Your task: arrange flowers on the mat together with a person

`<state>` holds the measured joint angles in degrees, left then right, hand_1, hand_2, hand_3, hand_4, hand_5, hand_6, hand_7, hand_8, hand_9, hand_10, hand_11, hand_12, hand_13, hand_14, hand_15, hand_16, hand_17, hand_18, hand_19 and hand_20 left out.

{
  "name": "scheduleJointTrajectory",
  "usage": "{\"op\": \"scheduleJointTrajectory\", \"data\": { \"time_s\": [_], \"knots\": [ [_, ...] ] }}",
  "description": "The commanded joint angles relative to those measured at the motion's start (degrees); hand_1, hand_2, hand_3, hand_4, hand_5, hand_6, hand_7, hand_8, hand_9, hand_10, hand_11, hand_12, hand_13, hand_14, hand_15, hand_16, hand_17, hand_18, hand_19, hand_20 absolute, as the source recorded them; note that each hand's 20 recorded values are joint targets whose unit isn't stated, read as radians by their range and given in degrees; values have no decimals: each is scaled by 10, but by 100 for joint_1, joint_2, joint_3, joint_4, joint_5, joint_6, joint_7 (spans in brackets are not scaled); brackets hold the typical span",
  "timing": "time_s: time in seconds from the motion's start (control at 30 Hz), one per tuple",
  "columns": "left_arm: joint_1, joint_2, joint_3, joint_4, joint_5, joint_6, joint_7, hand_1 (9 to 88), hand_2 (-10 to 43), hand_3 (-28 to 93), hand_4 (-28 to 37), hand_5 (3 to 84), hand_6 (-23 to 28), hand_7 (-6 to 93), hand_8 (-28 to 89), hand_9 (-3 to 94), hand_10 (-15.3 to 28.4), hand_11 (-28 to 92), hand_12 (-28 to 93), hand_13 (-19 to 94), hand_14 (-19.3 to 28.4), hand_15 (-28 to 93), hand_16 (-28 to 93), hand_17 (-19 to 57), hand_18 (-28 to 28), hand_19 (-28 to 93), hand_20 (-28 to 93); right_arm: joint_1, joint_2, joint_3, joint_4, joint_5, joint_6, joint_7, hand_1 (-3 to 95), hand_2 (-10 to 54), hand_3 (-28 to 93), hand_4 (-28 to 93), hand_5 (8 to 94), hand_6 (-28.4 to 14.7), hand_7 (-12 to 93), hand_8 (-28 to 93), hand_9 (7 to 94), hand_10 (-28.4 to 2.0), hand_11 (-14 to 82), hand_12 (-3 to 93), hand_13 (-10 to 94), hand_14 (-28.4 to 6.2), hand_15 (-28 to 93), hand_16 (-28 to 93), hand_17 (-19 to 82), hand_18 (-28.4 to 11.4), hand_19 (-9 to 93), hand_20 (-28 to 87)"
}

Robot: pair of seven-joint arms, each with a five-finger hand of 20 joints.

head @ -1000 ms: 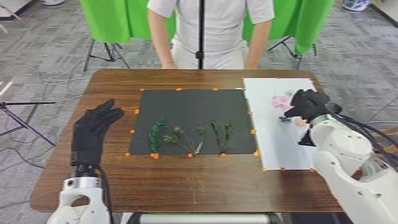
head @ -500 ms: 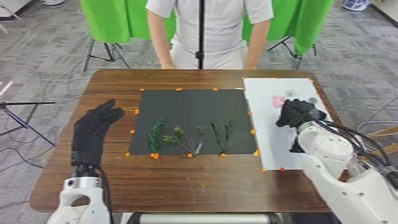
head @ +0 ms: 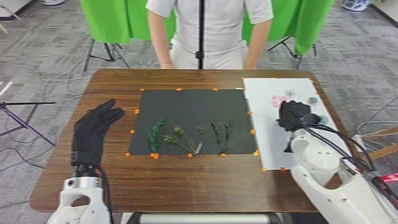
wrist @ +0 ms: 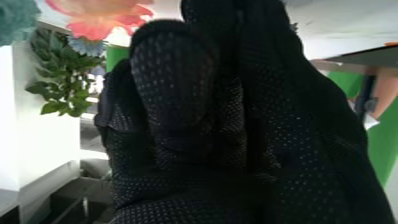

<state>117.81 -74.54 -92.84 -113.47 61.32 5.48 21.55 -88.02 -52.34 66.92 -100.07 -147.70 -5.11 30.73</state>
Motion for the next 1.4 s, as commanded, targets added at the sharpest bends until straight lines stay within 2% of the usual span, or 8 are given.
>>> {"op": "scheduleJointTrajectory", "data": {
  "time_s": [0.03, 0.2, 0.37, 0.67, 0.8, 1.03, 1.17, 1.4],
  "knots": [
    [99, 158, -185, -9, 29, 63, -64, 194, 69, 669, -283, 521, 62, 102, -53, 516, 154, 182, 137, 435, 189, 161, 8, 124, 128, 97, 227, -77, 113, 133, -452, -29, 262, 44, 653, -95, 556, -236, 850, 42, 165, 61, 936, -68, 72, 334, 936, -7, 471, 362, 515, -171, 849, 447],
    [244, 371, -479, -17, -40, 310, -62, 195, 70, 666, -283, 522, 61, 102, -53, 519, 154, 183, 137, 436, 189, 161, 8, 124, 128, 96, 227, 428, 341, 183, -1207, 171, 517, -4, 649, -95, 570, -231, 862, 39, 165, 61, 937, -69, 87, 329, 937, -4, 506, 371, 512, -176, 879, 463],
    [347, 404, -573, 27, -55, 432, -95, 196, 72, 665, -283, 525, 62, 102, -54, 520, 154, 182, 136, 438, 188, 162, 8, 125, 128, 96, 227, 1452, 296, -381, -1450, 615, 427, -257, 647, -95, 575, -229, 865, 38, 163, 62, 937, -70, 89, 329, 936, -6, 515, 375, 510, -178, 884, 467],
    [340, 373, -525, 174, -26, 442, -217, 199, 96, 673, -283, 528, 60, 104, -55, 524, 154, 181, 136, 442, 188, 163, 7, 127, 127, 97, 228, 3287, -869, -2337, -800, 1245, 174, -1101, 648, -95, 572, -227, 866, 39, 160, 63, 937, -70, 86, 330, 928, -5, 532, 382, 506, -180, 887, 474],
    [276, 374, -452, 232, -94, 460, -219, 200, 118, 673, -283, 528, 59, 105, -55, 528, 154, 181, 136, 444, 189, 164, 8, 128, 127, 97, 229, 3834, -1411, -3192, -348, 1373, -124, -1494, 649, -95, 570, -228, 866, 39, 160, 63, 937, -70, 86, 330, 925, -3, 540, 381, 504, -180, 888, 478],
    [217, 347, -362, 288, -152, 527, -165, 192, 192, 666, -283, 532, 60, 106, -56, 540, 157, 179, 139, 450, 190, 167, 7, 132, 126, 98, 230, 4126, -2151, -3947, 409, 1322, -401, -1835, 647, -95, 572, -231, 866, 41, 161, 62, 937, -68, 85, 330, 922, -3, 552, 379, 502, -180, 889, 482],
    [262, 351, -360, 250, -163, 559, -135, 194, 208, 656, -283, 536, 60, 108, -55, 550, 157, 180, 143, 457, 189, 169, 8, 134, 126, 99, 231, 4208, -2400, -4254, 756, 1271, -401, -1925, 646, -95, 574, -234, 866, 42, 162, 61, 937, -67, 83, 329, 920, -3, 564, 379, 501, -181, 890, 485],
    [79, 373, -248, 330, -172, 519, -156, 186, 228, 662, -283, 524, 58, 104, -57, 545, 156, 173, 142, 456, 191, 167, 4, 134, 127, 101, 232, 4066, -2648, -4392, 1061, 1008, -629, -2142, 644, -95, 576, -240, 861, 46, 166, 57, 937, -64, 77, 326, 914, 2, 589, 378, 501, -182, 894, 490]
  ]
}}
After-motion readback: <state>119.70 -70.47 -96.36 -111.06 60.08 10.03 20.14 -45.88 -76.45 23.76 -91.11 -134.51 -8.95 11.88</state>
